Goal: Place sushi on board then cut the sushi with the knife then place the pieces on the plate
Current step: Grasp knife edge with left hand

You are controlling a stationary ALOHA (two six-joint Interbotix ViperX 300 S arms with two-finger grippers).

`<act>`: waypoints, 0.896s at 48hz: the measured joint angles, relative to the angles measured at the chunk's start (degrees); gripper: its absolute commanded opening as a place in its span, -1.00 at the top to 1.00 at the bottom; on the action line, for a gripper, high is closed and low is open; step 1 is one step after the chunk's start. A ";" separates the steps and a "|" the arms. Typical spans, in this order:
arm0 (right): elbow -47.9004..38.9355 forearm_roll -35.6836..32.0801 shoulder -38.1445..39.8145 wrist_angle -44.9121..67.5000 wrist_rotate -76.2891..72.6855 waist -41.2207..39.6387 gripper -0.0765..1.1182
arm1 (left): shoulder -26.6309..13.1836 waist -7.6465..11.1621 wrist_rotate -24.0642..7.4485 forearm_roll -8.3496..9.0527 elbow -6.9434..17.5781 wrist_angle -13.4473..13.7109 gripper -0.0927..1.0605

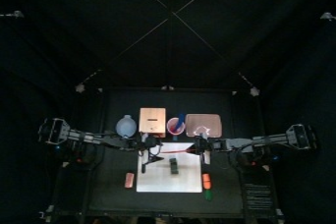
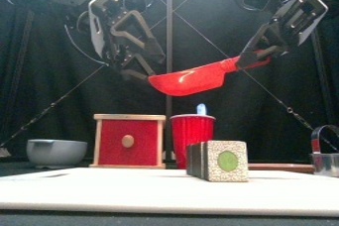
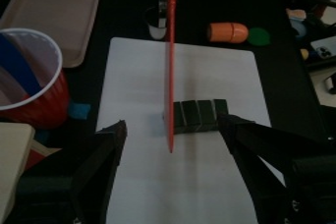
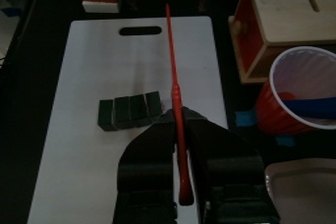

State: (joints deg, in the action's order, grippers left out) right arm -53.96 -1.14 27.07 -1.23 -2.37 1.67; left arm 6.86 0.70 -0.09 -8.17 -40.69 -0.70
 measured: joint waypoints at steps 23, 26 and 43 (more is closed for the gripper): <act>0.62 0.09 -0.97 0.09 0.00 0.18 0.25 | -3.34 -0.26 0.09 0.09 2.46 2.81 -0.53; 0.70 0.09 -1.05 0.00 0.00 0.18 0.25 | -3.43 -0.26 0.00 0.00 2.55 3.43 -0.45; 0.70 1.05 -3.08 0.09 0.00 0.18 0.25 | -3.60 -0.09 0.00 0.09 2.64 3.96 -0.09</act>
State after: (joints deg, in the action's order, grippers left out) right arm -53.26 -0.09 23.99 -1.14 -2.37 1.85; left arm 3.25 0.62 -0.09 -8.09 -38.06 3.25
